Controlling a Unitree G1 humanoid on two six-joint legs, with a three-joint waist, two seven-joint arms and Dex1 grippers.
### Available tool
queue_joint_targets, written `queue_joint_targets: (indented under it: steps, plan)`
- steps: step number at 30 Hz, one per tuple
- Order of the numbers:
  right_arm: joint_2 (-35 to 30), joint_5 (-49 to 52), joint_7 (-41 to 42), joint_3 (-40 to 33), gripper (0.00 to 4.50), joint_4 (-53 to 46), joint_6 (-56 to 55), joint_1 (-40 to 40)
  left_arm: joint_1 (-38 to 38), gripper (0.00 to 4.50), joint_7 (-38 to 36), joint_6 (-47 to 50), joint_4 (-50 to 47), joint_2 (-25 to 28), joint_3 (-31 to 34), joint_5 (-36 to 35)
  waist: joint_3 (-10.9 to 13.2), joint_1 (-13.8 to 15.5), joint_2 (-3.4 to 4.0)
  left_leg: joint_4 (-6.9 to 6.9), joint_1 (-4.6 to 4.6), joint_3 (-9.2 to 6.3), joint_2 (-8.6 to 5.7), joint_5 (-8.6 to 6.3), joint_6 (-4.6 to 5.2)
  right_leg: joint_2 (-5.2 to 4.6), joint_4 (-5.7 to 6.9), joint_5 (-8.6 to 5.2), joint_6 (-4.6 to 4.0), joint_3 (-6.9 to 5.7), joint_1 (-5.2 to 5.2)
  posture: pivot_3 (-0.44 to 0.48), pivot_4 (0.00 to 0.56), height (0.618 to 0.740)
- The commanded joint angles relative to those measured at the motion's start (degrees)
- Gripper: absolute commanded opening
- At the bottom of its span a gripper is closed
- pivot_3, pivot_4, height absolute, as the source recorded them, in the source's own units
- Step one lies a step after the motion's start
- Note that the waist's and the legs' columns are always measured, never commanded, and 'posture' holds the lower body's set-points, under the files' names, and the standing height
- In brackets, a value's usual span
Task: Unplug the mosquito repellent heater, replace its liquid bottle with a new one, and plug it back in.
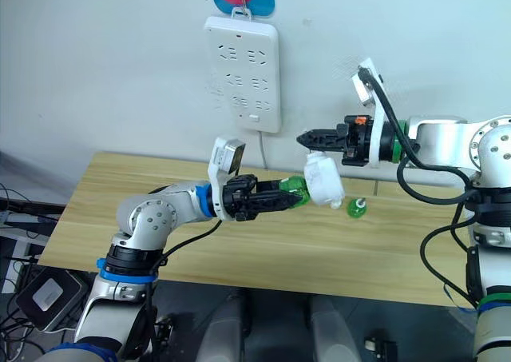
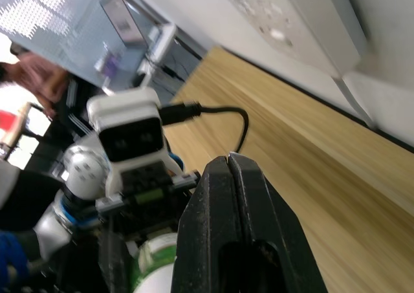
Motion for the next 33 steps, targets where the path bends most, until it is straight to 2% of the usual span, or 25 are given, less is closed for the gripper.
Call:
queue_joint_targets:
  steps: [1, 6, 13, 17, 19, 21, 24, 27, 31, 33]
  plan:
    - [-0.9, -5.6, 5.3, 0.6, 0.01, -1.9, 3.1, 1.6, -0.7, 2.23, -2.4, -1.1, -4.2, -0.2, 1.7, -2.8, 0.0, 0.0, 0.0, 0.0, 0.0, 0.0, 0.0, 0.0, 0.0, 0.0, 0.0, 0.0, 0.0, 0.0, 0.0, -0.102, 0.303, 0.74]
    - [-1.1, -10.0, 12.0, 0.0, 0.01, -3.6, 4.8, 2.9, -1.0, 2.23, -2.2, -1.0, -3.9, -0.4, 1.9, -3.0, 0.0, 0.0, 0.0, 0.01, 0.0, 0.0, 0.0, 0.0, 0.0, 0.0, 0.01, 0.0, 0.0, 0.0, 0.0, -0.101, 0.301, 0.74]
    - [0.3, -14.9, 14.9, -2.6, 0.01, -3.1, 4.7, 2.8, -1.0, 2.23, -2.5, -1.4, -3.7, -0.4, 1.8, -2.5, 0.0, 0.0, 0.0, 0.02, 0.01, 0.01, 0.0, 0.0, 0.0, 0.0, 0.03, 0.0, 0.0, 0.0, 0.0, -0.103, 0.302, 0.74]
    - [1.3, -10.3, 11.4, -11.1, 0.01, 8.1, 6.6, -2.8, -0.4, 2.23, -2.1, -3.4, -3.3, 0.0, 2.1, -0.9, 0.0, 0.0, 0.0, 0.04, 0.0, 0.01, -0.01, 0.0, 0.0, 0.0, 0.04, 0.01, -0.01, 0.01, 0.01, -0.101, 0.305, 0.74]
    - [1.2, -6.0, 5.6, -16.5, 0.36, 19.2, 8.0, -8.1, -0.1, 2.23, -2.4, -5.0, -3.2, 0.5, 2.1, 0.2, 0.0, 0.0, 0.0, 0.07, 0.0, 0.03, -0.01, 0.0, 0.0, 0.0, 0.06, 0.01, -0.01, 0.03, 0.01, -0.101, 0.305, 0.74]
    - [-0.8, -5.8, 4.4, -19.0, 0.88, 23.8, 10.7, -10.4, 0.3, 2.23, -3.3, -6.8, -3.6, 1.3, 1.7, 1.3, 0.0, 0.0, 0.0, 0.08, 0.0, 0.08, -0.03, 0.0, 0.0, -0.01, 0.07, 0.01, -0.02, 0.09, 0.0, -0.11, 0.307, 0.74]
    - [-5.4, -9.5, 7.8, -18.4, 1.97, 18.7, 15.0, -6.5, 0.7, 2.23, -4.4, -8.6, -3.7, 2.3, 1.5, 2.4, 0.0, 0.3, 0.0, -0.08, 0.0, 0.02, -0.02, -0.01, 0.01, -0.01, -0.07, 0.01, -0.02, 0.01, 0.02, -0.118, 0.307, 0.74]
    - [-8.9, -9.4, 12.6, -18.1, 3.04, 11.5, 17.6, 2.2, 0.2, 2.23, -6.3, -11.7, -2.4, 3.6, 0.7, 5.0, 0.0, 0.4, 0.0, -0.17, -0.04, 0.04, -0.01, -0.05, 0.06, -0.01, -0.31, 0.0, -0.02, -0.02, 0.05, -0.133, 0.308, 0.74]
    - [-6.9, -7.8, 12.9, -19.1, 4.48, 8.2, 17.8, 7.4, -0.8, 2.23, -9.8, -15.1, -0.7, 4.9, -1.2, 8.3, 0.0, -0.3, 0.02, -0.09, -0.04, 0.17, -0.01, -0.06, 0.08, -0.03, -0.26, 0.01, -0.01, 0.11, 0.02, -0.133, 0.31, 0.74]
    - [-5.7, -6.0, 12.4, -19.5, 4.48, 7.6, 17.8, 9.3, -1.5, 2.23, -11.3, -16.3, 0.0, 5.3, -2.2, 9.7, 0.0, -0.7, 0.02, -0.02, 0.0, 0.14, 0.02, -0.05, 0.08, 0.01, -0.17, 0.01, -0.01, 0.09, 0.04, -0.13, 0.313, 0.74]
